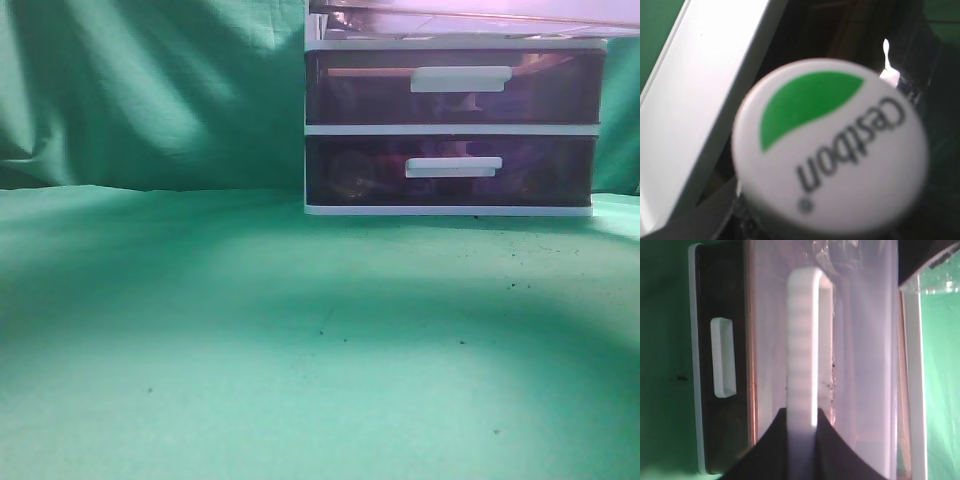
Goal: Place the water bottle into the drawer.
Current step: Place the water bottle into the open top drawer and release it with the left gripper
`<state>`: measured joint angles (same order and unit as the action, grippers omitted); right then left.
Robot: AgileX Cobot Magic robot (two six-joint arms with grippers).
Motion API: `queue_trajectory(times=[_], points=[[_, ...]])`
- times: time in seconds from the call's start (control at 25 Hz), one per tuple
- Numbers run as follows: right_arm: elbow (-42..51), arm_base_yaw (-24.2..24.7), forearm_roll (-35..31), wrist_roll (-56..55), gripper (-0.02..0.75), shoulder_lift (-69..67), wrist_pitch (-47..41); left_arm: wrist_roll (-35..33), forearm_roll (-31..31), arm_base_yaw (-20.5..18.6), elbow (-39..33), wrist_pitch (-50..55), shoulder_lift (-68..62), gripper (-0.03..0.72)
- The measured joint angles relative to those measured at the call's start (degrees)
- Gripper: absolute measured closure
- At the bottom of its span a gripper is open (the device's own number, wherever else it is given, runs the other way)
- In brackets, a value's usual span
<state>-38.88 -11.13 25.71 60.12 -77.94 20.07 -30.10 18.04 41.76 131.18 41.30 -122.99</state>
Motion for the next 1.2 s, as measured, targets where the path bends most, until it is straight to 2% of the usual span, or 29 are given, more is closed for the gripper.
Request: queue_trajectory(times=[0.04, 0.08, 0.28, 0.44, 0.52, 0.64, 0.76, 0.84, 0.92, 1.08, 1.12, 1.2], points=[[0.0, 0.0, 0.0, -0.3, 0.657, 0.0, -0.1, 0.1, -1.5, -0.3, 0.0, -0.6, 0.0, 0.392], [0.0, 0.0, 0.1, -0.4, 0.657, 0.0, -0.1, 0.1, -3.4, -0.5, 0.0, -1.2, 0.0, 0.325], [0.1, 0.0, 0.3, -0.9, 0.657, 0.1, -0.6, -0.7, -22.5, 0.3, 0.0, -5.5, -0.8, 0.090], [0.1, 0.0, 0.4, -1.6, 0.657, 0.1, -1.2, -4.8, -36.7, 1.6, 0.0, -11.6, -2.0, 0.095], [0.1, 0.0, 0.6, -1.8, 0.657, 0.1, -1.3, -7.7, -40.4, 2.0, 0.0, -13.7, -2.1, 0.188], [0.1, 0.0, 0.6, -1.9, 0.657, 0.1, -1.4, -9.2, -41.9, 2.1, 0.7, -11.7, -0.4, 0.322], [0.1, 0.0, 0.6, -1.9, 0.657, 0.1, -0.4, -9.1, -39.6, 1.7, 1.5, -4.1, 5.0, 0.543], [0.1, 0.0, 0.6, -1.8, 0.657, 0.1, 0.4, -6.4, -35.1, 1.3, 1.9, 1.9, 10.2, 0.638], [0.1, 0.0, 0.0, -1.3, 0.657, 0.1, 0.9, 2.1, -26.3, 0.8, 2.3, 8.2, 14.8, 0.688], [-2.5, 0.0, -0.5, -0.8, 0.657, -1.8, 0.4, 19.5, -5.2, -0.2, 2.5, 22.2, 20.5, 0.688], [-3.8, -0.1, -0.5, -0.8, 0.657, -2.6, 0.2, 22.1, -1.1, -0.5, 2.5, 24.8, 21.2, 0.688], [-6.9, -0.1, -0.8, -0.8, 0.657, -4.9, 0.0, 26.1, 2.9, -1.4, 2.5, 29.3, 22.5, 0.688]])
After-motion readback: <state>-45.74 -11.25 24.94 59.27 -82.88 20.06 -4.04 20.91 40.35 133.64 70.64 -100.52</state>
